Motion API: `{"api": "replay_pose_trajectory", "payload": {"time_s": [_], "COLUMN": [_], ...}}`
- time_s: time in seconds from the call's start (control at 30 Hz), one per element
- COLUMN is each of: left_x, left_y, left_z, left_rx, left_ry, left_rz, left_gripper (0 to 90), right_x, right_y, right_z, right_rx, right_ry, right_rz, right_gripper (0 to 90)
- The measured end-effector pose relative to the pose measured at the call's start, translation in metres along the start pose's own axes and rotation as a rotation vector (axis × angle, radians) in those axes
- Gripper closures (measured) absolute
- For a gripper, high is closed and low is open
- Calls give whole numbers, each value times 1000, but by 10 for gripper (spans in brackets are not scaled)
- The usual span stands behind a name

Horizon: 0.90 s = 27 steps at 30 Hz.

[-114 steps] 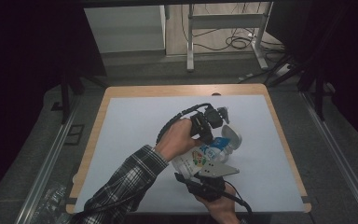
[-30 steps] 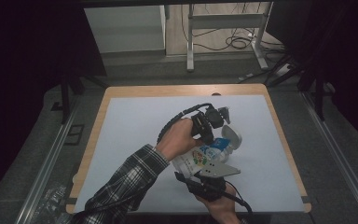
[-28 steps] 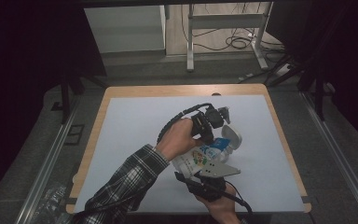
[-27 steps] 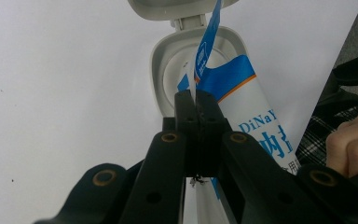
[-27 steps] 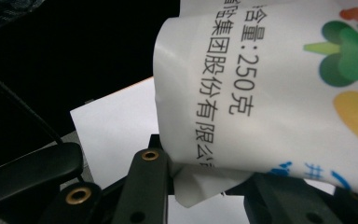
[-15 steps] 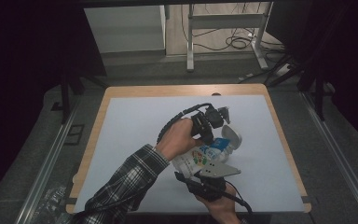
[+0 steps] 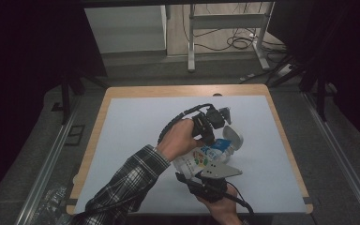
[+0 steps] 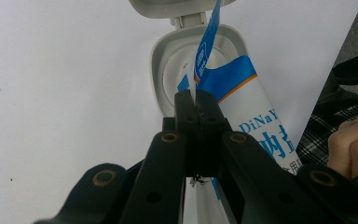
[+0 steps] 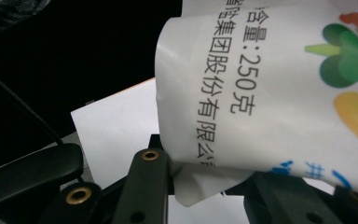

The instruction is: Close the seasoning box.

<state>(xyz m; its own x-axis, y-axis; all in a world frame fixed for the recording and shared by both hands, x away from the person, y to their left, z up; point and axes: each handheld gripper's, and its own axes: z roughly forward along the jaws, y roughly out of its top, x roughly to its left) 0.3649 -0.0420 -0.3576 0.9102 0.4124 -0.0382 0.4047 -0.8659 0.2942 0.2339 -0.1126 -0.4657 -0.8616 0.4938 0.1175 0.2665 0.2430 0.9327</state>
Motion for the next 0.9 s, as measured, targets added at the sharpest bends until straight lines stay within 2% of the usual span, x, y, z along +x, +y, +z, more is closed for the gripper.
{"api": "replay_pose_trajectory", "payload": {"time_s": [0.9], "left_x": [1], "left_y": [1], "left_z": [0], "left_rx": [7], "left_ry": [-4], "left_rz": [-1], "left_gripper": [900], "right_x": [0], "right_y": [1], "right_z": [-1], "right_rx": [-7], "right_ry": [-1], "right_rz": [-4], "right_gripper": [748]}}
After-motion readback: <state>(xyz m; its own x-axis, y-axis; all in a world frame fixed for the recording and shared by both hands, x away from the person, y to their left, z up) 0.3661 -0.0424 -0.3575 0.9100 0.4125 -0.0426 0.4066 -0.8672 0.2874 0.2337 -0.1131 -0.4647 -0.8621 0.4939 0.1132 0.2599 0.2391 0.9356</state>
